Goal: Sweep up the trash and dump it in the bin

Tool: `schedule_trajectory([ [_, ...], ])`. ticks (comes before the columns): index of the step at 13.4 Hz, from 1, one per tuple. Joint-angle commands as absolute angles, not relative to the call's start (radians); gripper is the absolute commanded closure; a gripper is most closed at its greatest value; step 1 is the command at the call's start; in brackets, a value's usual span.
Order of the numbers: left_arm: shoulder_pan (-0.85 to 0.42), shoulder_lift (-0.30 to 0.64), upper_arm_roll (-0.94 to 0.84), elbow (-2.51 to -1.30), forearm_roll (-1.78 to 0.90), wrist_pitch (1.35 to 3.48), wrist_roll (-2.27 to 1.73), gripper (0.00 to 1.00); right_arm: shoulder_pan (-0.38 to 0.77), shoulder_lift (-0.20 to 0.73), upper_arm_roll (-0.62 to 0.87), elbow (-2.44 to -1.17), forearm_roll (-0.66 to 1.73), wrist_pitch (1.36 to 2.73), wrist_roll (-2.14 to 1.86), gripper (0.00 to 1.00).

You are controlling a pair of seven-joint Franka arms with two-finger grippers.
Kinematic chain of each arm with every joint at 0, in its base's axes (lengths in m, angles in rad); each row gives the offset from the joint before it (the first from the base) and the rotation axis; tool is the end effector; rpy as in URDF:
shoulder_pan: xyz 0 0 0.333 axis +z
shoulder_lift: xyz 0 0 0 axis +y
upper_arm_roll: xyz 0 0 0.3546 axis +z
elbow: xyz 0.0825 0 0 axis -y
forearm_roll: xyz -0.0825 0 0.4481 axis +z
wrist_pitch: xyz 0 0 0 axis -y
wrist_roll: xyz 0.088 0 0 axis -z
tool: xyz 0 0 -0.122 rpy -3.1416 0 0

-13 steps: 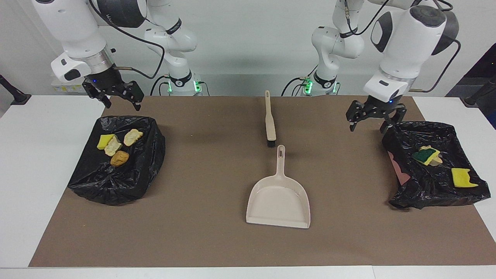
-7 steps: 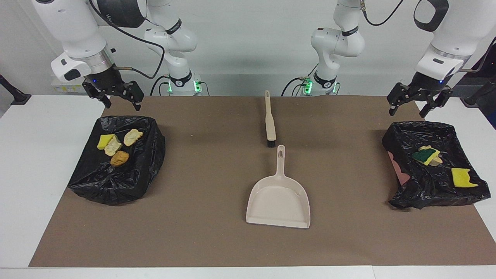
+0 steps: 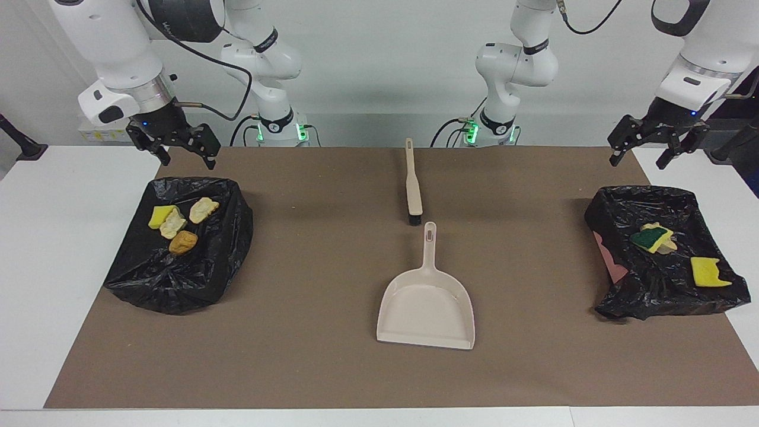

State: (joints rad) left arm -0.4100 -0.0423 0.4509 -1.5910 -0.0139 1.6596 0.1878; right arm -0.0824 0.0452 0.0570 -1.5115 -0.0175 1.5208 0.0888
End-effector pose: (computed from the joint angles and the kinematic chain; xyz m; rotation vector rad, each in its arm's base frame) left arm 0.6153 0.0296 0.6690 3.1087 -0.2270 0.1711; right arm 0.6286 -0.0190 0.6473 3.1199 -0.1792 -0.0552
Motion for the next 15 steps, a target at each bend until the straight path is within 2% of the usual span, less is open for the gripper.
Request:
schedule_trajectory([
  [1, -0.341, -0.061, 0.416, -1.582, -0.011, 1.597, 0.201, 0.0, -0.089, 0.02, 0.061, -1.536, -0.002, 1.511, 0.104, 0.0],
  [4, -0.201, -0.072, 0.267, -1.583, -0.012, 1.557, 0.201, 0.0, -0.089, 0.02, 0.061, -1.536, -0.002, 1.511, 0.104, 0.0],
  [10, -0.13, -0.094, 0.12, -1.594, -0.012, 1.507, 0.173, 0.0, -0.089, 0.02, 0.061, -1.537, 0.0, 1.511, 0.104, 0.0],
  [15, -0.091, -0.011, 0.087, -1.462, -0.008, 1.399, 0.175, 0.0, -0.089, 0.02, 0.06, -1.537, 0.0, 1.511, 0.104, 0.0],
])
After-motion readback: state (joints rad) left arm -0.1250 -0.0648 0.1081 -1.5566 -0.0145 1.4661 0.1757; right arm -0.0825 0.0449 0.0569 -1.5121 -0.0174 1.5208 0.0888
